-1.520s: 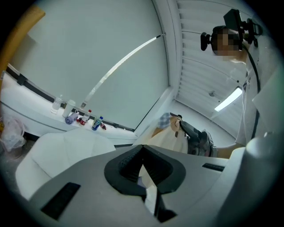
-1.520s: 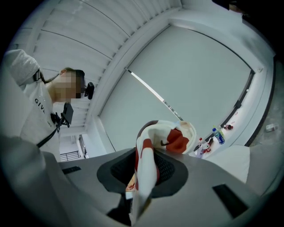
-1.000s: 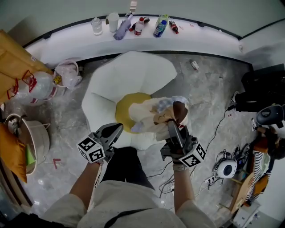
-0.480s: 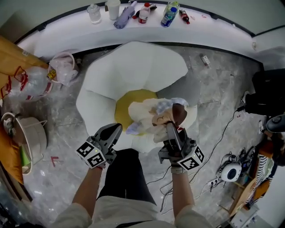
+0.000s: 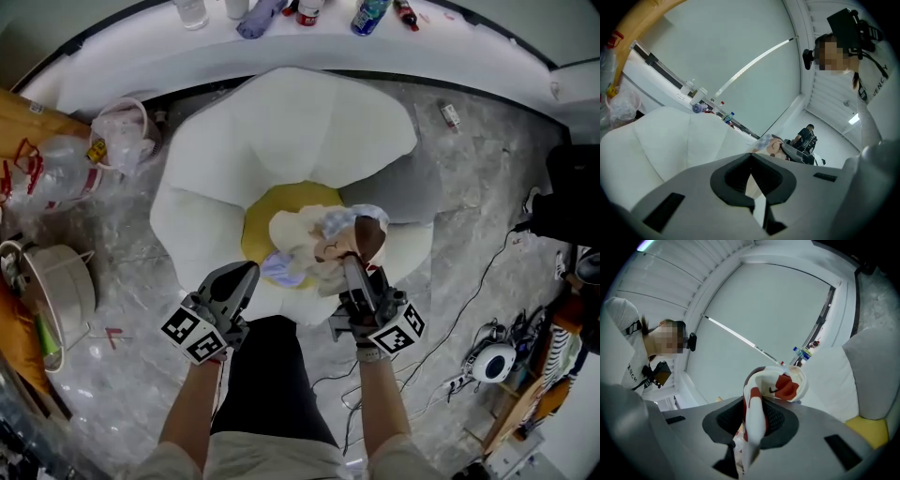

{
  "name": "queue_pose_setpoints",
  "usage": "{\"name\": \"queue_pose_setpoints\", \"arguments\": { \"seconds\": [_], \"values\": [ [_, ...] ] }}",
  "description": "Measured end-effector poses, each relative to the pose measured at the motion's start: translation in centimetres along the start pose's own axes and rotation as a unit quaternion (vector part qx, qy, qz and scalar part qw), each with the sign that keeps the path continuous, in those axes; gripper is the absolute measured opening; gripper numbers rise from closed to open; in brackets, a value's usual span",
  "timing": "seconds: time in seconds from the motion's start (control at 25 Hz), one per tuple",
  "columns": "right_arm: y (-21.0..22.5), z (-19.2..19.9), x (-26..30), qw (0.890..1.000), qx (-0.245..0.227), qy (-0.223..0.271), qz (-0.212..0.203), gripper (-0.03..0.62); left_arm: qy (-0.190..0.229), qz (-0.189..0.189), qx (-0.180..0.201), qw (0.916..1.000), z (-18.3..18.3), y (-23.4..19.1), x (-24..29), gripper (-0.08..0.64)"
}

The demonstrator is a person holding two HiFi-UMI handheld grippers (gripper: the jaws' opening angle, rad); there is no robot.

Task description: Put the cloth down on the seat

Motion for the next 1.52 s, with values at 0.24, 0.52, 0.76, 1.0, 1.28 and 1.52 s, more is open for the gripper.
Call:
{"name": "queue_pose_setpoints", "arguments": {
  "seconds": [0.24,0.52,0.76,1.0,1.28,1.52],
  "values": [
    [4.0,2.2,0.1,1.0,0.017,-0.007,0.017,0.087,-0.01,0.002,0.005,0.9999,1.7,-2.9,2.1,0.014],
    [7.9,4.4,-0.2,0.999,0.038,-0.017,0.036,0.087,-0.011,-0.005,0.01,0.9999,3.0,-5.2,3.8,0.014],
    [10.7,6.2,0.6,0.997,0.063,-0.021,0.033,0.087,-0.026,-0.011,0.004,0.9996,5.3,-6.2,4.6,0.014],
    [12.9,8.2,0.9,0.997,0.074,-0.02,0.033,0.087,-0.03,-0.017,-0.006,0.9994,7.7,-7.5,4.9,0.014],
    [16.2,10.5,0.6,0.994,0.091,-0.011,0.052,0.087,-0.03,-0.022,-0.009,0.9993,10.1,-8.7,6.0,0.014],
    [18.9,11.6,0.2,0.993,0.102,-0.011,0.065,0.087,-0.022,-0.03,-0.005,0.9993,11.6,-9.5,8.2,0.014]
  ]
}}
Point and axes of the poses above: the fingertips, and each gripper's own axes: x forward along the fingers, y to its right, z out of its underside, the point moved 5 cm from there along -x, backward along the fingers, and after that the axes turned 6 degrees about x, right-handed, at the moved point
